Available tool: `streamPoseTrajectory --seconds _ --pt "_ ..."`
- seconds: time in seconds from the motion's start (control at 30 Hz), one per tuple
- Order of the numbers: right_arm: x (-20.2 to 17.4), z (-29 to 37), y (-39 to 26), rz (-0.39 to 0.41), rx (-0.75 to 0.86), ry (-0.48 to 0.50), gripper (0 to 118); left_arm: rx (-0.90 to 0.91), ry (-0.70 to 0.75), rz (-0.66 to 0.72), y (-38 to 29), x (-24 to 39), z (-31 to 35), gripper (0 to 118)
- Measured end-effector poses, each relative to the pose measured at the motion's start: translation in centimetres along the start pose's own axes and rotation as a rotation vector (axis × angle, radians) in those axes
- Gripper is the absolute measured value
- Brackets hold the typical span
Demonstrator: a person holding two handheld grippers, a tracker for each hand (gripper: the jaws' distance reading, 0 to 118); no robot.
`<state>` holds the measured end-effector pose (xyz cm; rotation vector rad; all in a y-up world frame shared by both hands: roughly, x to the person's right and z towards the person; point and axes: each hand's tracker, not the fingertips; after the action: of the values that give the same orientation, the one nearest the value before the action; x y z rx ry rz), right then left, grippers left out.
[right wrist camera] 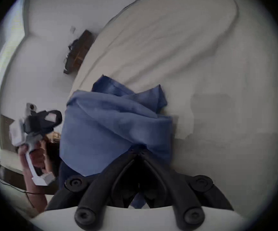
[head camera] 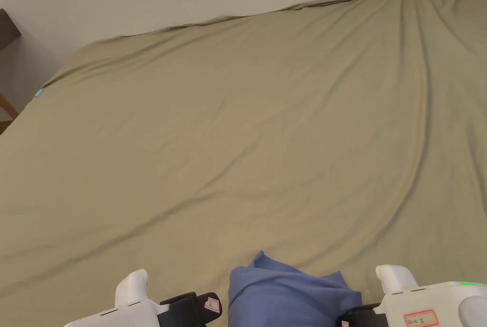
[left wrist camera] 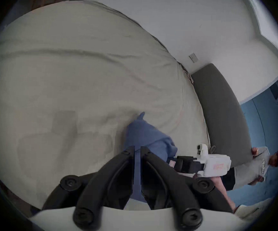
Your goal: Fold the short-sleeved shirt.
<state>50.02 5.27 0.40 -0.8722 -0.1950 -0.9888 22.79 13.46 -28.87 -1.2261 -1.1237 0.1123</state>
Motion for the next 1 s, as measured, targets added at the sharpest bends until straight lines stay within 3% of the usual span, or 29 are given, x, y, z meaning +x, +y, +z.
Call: streamPoseTrajectory --seconds 0.1,0.13,0.17,0.2,0.23,0.27,0.5,0.57,0.63,0.67,0.7,0.83,0.93,1.0 --pt "-0.4 0.2 0.0 0.013 -0.006 -0.007 2 -0.053 -0.060 -0.050 -0.1 0.7 -1.1 6" --pt "-0.6 0.2 -0.1 0.033 -0.001 -0.018 2 -0.066 -0.076 -0.059 -0.1 0.9 -1.5 15" --pt "-0.7 0.2 -0.1 0.050 0.001 -0.023 2 -0.063 -0.077 -0.059 -0.1 1.1 -2.0 45" --pt "-0.6 0.3 -0.1 0.051 0.001 -0.023 2 -0.075 -0.071 -0.065 -0.1 1.5 -2.7 93" --pt "-0.5 0.2 -0.1 0.048 0.001 -0.020 2 -0.099 -0.062 -0.068 -0.1 1.7 -3.4 118" --pt "-0.2 0.2 -0.1 0.032 0.001 -0.009 2 -0.045 -0.053 -0.039 -0.6 1.6 -3.9 118" --pt "0.0 0.4 -0.5 0.000 0.018 0.013 2 -0.255 0.004 -0.096 -0.7 1.6 -8.4 118" --pt "-0.1 0.4 -0.5 0.001 0.017 0.009 2 -0.264 0.010 -0.121 -1.1 2.2 -8.7 100" --pt "-0.1 0.4 -0.5 0.002 0.018 0.009 2 -0.197 0.089 -0.165 -0.8 2.9 -8.2 54" --pt "0.0 0.4 -0.5 -0.005 0.020 0.020 2 -0.168 0.074 -0.201 -1.2 3.2 -7.7 49" --pt "0.0 0.4 -0.6 -0.012 0.020 0.020 2 -0.174 0.008 -0.210 -1.5 3.5 -7.5 48" --pt "0.4 0.5 -0.6 -0.033 0.020 0.041 2 -0.191 0.054 -0.229 -1.2 3.5 -7.7 48" --pt "0.1 1.2 -0.7 -0.046 0.036 0.063 2 -0.192 0.030 -0.148 -0.8 2.7 -7.5 48" --pt "-0.5 2.2 -1.0 -0.043 0.115 0.130 2 -0.192 -0.003 -0.111 -0.7 2.4 -7.2 48"
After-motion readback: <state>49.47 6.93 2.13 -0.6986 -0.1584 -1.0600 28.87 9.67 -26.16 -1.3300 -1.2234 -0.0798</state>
